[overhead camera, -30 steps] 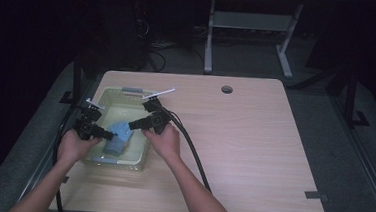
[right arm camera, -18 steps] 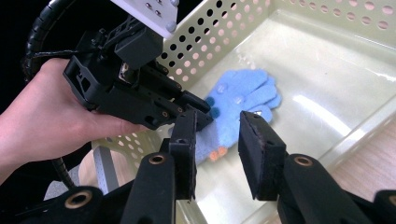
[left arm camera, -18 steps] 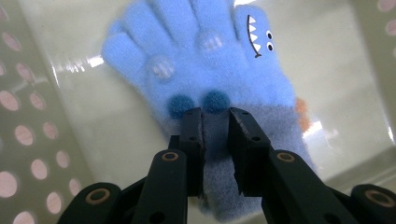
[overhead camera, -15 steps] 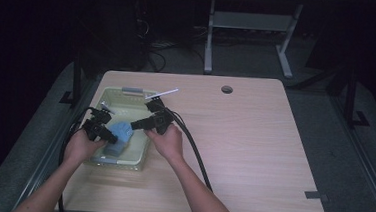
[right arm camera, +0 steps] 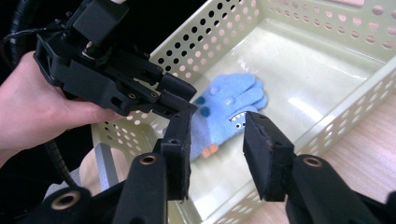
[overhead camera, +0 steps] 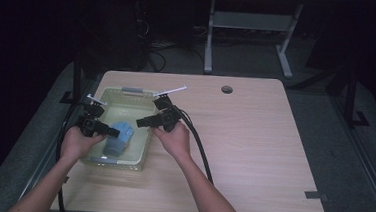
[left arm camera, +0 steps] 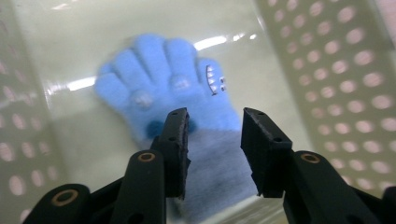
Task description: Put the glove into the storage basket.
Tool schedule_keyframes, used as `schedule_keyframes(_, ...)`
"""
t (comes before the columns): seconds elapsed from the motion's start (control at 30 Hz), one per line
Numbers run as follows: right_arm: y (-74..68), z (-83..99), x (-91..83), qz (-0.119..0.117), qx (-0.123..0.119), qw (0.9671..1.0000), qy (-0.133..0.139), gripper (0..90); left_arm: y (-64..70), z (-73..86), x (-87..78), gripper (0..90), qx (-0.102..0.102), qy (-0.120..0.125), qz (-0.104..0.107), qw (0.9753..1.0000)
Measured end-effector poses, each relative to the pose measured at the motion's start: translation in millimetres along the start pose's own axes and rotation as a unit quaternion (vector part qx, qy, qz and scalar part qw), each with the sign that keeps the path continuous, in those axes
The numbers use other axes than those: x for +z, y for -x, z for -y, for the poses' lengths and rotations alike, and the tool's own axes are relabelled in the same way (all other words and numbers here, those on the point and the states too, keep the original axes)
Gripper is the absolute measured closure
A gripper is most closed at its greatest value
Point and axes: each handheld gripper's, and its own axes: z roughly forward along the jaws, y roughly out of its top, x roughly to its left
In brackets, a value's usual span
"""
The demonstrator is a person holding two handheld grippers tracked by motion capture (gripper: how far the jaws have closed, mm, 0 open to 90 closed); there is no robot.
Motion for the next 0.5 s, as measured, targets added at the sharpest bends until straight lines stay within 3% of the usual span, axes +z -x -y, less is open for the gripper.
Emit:
schedule_keyframes(0.03,0.0,0.0,0.0,0.000,0.000,1.0000,0.000,60.6,0.6,-0.1,-0.8,60.7,0.002,0.001,-0.003,1.0000)
schedule_keyframes(0.07,2.1,0.7,-3.7,0.000,0.002,1.0000,0.002,59.5,0.1,-0.5,-2.3,59.6,-0.008,0.009,0.013,0.9998)
schedule_keyframes(0.27,5.2,2.7,-13.0,-0.002,0.005,1.0000,0.007,56.8,3.5,-1.9,-9.0,55.8,-0.015,0.045,0.035,0.9982)
schedule_keyframes(0.5,9.8,1.6,-22.2,0.001,0.004,0.9998,0.017,53.5,2.0,-2.6,-12.8,49.6,-0.030,0.065,0.060,0.9956)
